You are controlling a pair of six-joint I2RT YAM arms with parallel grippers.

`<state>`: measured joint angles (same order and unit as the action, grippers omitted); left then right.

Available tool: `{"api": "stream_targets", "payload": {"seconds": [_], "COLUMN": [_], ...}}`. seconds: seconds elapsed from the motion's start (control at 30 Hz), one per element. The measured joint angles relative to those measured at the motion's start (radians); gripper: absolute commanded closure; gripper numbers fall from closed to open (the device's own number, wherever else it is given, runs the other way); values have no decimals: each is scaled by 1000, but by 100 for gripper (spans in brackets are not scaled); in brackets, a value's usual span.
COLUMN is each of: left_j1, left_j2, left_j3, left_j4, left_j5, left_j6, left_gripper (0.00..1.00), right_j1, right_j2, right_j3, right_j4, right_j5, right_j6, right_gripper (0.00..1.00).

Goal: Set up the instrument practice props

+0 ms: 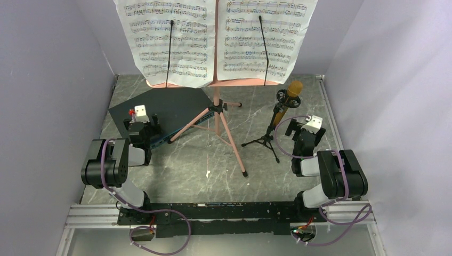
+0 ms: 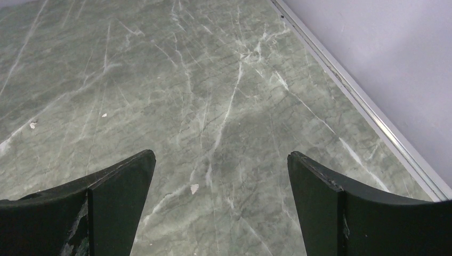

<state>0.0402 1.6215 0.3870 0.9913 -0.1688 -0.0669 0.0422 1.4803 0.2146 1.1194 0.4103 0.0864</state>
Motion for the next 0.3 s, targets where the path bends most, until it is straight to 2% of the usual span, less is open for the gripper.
{"api": "stream_targets", "payload": {"seconds": [0.3], "left_j1": [1], "left_j2": [0], "left_j3": [1], "left_j4": [-2], "left_j5": [4], "left_j6": [0], "left_gripper": [6], "right_j1": [0], "right_j2": [0], "right_j3": [1], "right_j4": [-12], "right_j5": [0], "right_j6": [0], "right_gripper": [0]}}
